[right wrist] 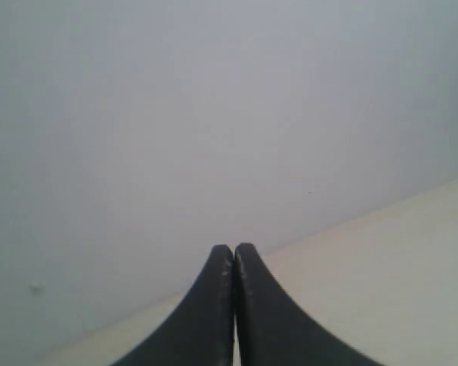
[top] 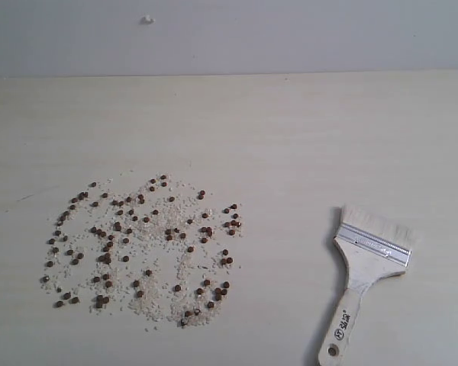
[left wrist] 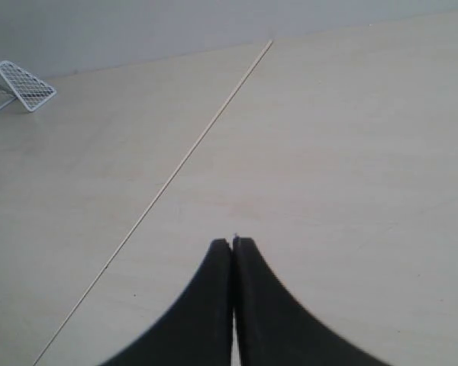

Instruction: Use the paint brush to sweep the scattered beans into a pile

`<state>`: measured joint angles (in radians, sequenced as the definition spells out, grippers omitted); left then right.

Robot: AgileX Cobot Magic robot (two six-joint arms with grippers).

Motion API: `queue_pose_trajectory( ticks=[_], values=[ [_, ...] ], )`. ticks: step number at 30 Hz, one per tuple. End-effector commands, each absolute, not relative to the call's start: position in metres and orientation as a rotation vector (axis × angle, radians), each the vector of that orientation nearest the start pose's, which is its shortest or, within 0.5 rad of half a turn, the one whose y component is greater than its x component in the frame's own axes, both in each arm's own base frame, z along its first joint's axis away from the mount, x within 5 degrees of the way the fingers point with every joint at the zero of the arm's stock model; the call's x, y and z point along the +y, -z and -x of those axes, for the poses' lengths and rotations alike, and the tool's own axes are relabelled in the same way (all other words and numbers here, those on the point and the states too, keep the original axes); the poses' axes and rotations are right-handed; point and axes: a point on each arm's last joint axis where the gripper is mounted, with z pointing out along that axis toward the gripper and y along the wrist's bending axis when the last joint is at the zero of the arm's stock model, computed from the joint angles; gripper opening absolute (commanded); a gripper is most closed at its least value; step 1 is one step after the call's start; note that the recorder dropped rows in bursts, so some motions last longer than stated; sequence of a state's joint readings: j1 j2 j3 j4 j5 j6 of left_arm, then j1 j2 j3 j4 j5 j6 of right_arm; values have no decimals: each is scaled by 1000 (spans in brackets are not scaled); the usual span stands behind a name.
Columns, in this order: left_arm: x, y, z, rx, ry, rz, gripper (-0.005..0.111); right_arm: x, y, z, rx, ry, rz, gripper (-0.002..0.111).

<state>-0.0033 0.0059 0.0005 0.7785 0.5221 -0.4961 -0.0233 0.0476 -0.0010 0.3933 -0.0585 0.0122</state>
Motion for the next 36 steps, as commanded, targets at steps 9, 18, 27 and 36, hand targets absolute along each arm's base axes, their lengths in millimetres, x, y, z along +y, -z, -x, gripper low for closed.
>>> queue_pose_trajectory(
  ticks=[9, 18, 27, 36],
  values=[
    [32, -180, -47, 1878, -469, 49, 0, -10, -245, -54, 1103, -767, -709, 0],
    [32, -180, -47, 1878, -469, 49, 0, 2, -331, -64, 1412, -549, -478, 0],
    [32, -180, -47, 1878, -469, 49, 0, 10, -356, -151, 2295, -275, -228, 0],
    [32, -180, -47, 1878, -469, 49, 0, 17, -333, -183, 2755, -312, -13, 0]
  ],
)
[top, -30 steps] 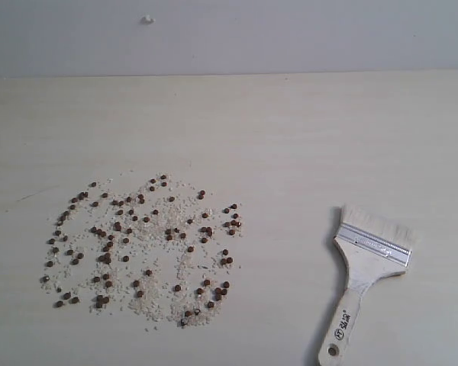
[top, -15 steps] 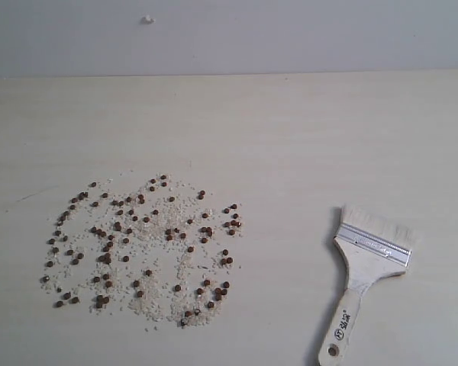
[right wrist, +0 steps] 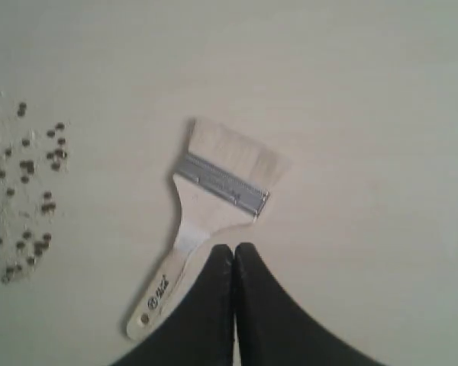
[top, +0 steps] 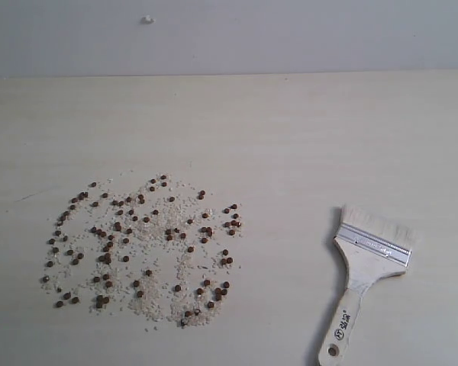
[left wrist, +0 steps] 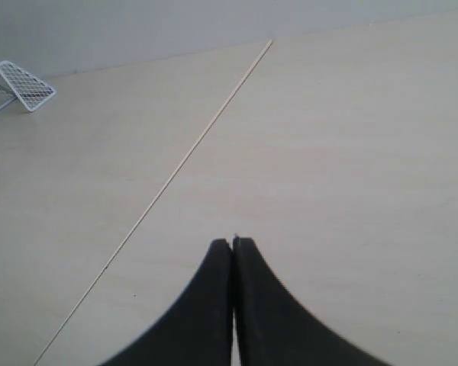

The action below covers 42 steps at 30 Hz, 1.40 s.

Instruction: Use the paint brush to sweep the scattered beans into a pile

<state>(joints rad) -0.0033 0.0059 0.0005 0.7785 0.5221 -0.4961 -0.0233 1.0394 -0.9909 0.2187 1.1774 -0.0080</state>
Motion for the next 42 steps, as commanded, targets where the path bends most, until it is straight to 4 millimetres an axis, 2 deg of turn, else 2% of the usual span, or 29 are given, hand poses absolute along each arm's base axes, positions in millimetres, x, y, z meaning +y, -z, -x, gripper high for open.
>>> queue_pose_trajectory(
  ticks=[1, 3, 8, 16, 17, 18, 19, 20, 22, 23, 25, 26, 27, 29, 31, 33, 35, 38, 42],
  values=[
    [32, -180, -47, 1878, -469, 49, 0, 20, -331, -184, 2764, -309, 13, 0],
    [32, -180, -47, 1878, -469, 49, 0, 26, -329, -183, 2775, -287, 97, 0],
    [32, -180, -47, 1878, -469, 49, 0, 53, -329, -178, 2750, -280, 434, 0],
    [32, -180, -47, 1878, -469, 49, 0, 85, -329, -165, 2536, -253, 1120, 0],
    [32, -180, -47, 1878, -469, 49, 0, 88, -329, -163, 2481, -240, 1228, 0],
    [32, -180, -47, 1878, -469, 49, 0, 93, -329, -160, 2352, -201, 1450, 0],
    [32, -180, -47, 1878, -469, 49, 0, 95, -327, -159, 2272, -176, 1577, 0],
    [32, -180, -47, 1878, -469, 49, 0, 97, -320, -155, 2060, -106, 1877, 0],
    [32, -180, -47, 1878, -469, 49, 0, 98, -304, -158, 1857, 9, 2190, 0],
    [32, -180, -47, 1878, -469, 49, 0, 97, -296, -161, 1862, 37, 2244, 0],
    [32, -180, -47, 1878, -469, 49, 0, 92, -272, -170, 1799, 133, 2470, 0],
    [32, -180, -47, 1878, -469, 49, 0, 90, -259, -177, 1707, 184, 2639, 2],
    [32, -180, -47, 1878, -469, 49, 0, 90, -252, -183, 1653, 201, 2729, 7],
    [32, -180, -47, 1878, -469, 49, 0, 99, -241, -194, 1546, 175, 2755, 19],
    [32, -180, -47, 1878, -469, 49, 0, 113, -228, -201, 1515, 77, 2704, 41],
    [32, -180, -47, 1878, -469, 49, 0, 126, -215, -203, 1417, 32, 2766, 59],
    [32, -180, -47, 1878, -469, 49, 0, 136, -208, -205, 1334, 40, 2796, 63],
    [32, -180, -47, 1878, -469, 49, 0, 149, -196, -208, 1252, 59, 2809, 63],
    [32, -180, -47, 1878, -469, 49, 0, 148, -177, -203, 1157, 119, 2913, 63]
  ],
)
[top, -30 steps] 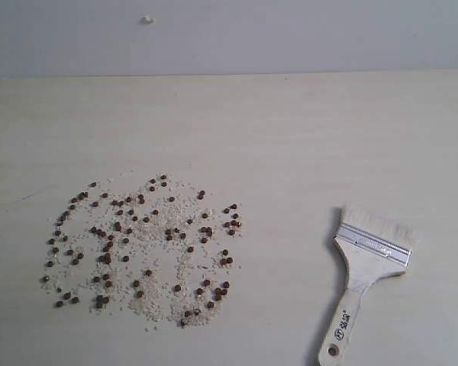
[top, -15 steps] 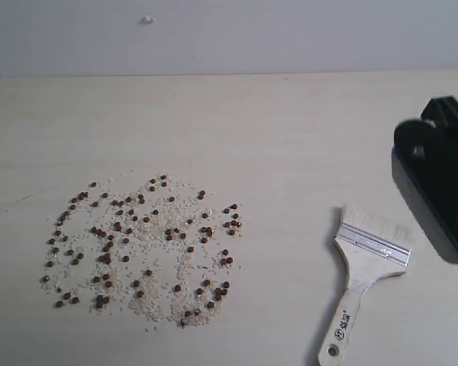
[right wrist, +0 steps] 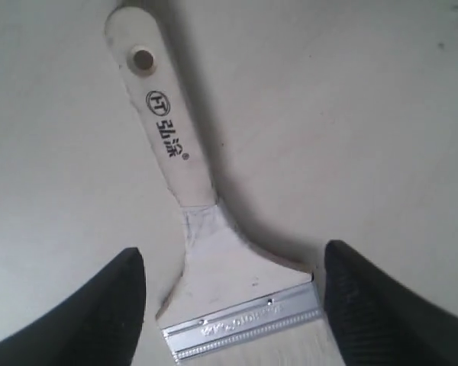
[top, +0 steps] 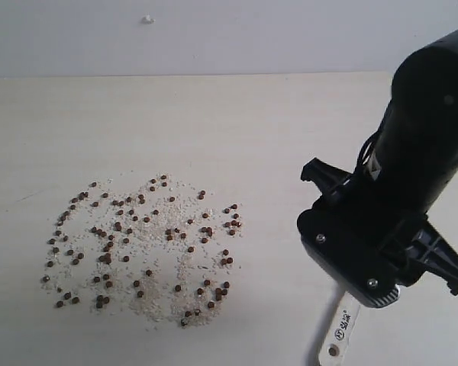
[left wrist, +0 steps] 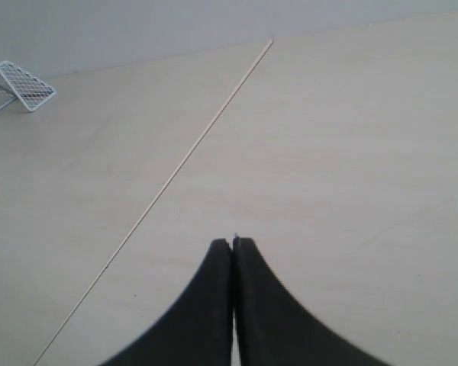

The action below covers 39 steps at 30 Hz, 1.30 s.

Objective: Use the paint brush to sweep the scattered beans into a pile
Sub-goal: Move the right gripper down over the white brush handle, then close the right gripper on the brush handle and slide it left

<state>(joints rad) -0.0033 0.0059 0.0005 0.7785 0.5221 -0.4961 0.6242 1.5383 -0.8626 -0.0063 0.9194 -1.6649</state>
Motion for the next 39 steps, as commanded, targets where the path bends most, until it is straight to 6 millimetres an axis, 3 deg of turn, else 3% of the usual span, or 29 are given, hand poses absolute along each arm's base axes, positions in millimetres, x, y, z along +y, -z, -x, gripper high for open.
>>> queue_pose_trajectory(
  ticks=[1, 3, 6, 10, 18, 33, 39],
  values=[
    [32, -180, -47, 1878, -469, 49, 0, 144, -172, -200, 1119, 153, 2950, 63],
    [32, -180, -47, 1878, -469, 49, 0, 136, -159, -193, 1044, 211, 2996, 63],
    [32, -180, -47, 1878, -469, 49, 0, 134, -148, -187, 999, 255, 2917, 63],
    [32, -180, -47, 1878, -469, 49, 0, 137, -143, -185, 1035, 245, 2806, 63],
    [32, -180, -47, 1878, -469, 49, 0, 138, -129, -185, 1063, 199, 2837, 63],
    [32, -180, -47, 1878, -469, 49, 0, 130, -119, -195, 1290, 192, 2748, 63],
    [32, -180, -47, 1878, -469, 49, 0, 126, -119, -197, 1249, 193, 2774, 63]
  ],
)
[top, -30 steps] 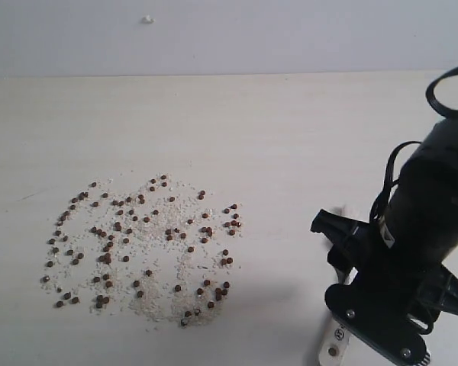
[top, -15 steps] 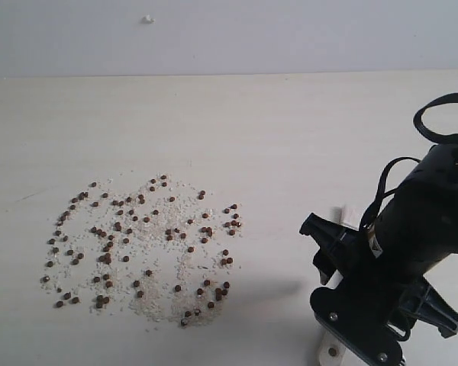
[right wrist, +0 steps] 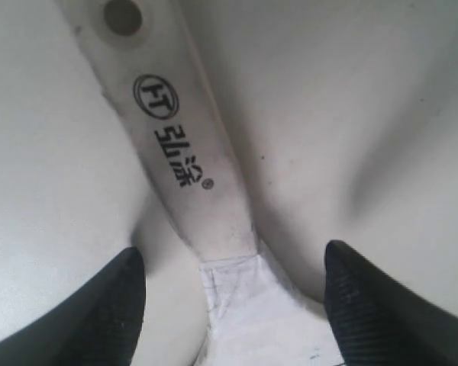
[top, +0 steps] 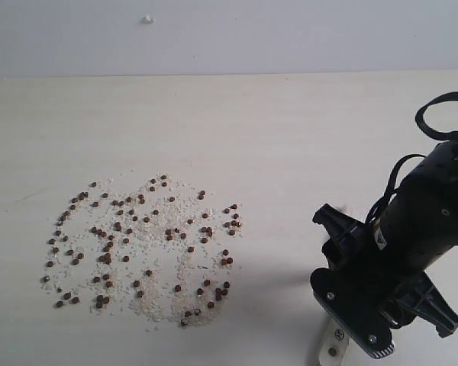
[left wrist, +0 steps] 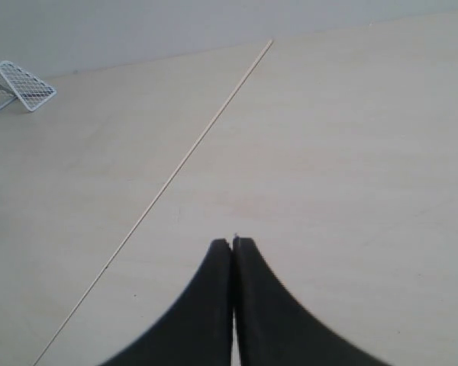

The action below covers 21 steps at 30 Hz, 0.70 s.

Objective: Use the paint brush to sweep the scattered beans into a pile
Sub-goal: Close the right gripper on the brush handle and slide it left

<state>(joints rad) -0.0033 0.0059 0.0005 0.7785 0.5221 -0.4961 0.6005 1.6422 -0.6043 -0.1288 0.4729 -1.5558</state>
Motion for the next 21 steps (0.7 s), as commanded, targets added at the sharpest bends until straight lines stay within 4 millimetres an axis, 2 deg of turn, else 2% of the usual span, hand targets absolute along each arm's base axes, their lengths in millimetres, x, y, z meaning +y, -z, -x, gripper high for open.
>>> queue_pose_trajectory(
  ticks=[1, 17, 21],
  values=[
    [32, -180, -47, 1878, -469, 49, 0, 127, -119, -197, 1249, 187, 2772, 62],
    [32, -180, -47, 1878, -469, 49, 0, 127, -118, -194, 1239, 137, 2784, 61],
    [32, -180, -47, 1878, -469, 49, 0, 127, -111, -193, 1246, 110, 2816, 59]
  ],
)
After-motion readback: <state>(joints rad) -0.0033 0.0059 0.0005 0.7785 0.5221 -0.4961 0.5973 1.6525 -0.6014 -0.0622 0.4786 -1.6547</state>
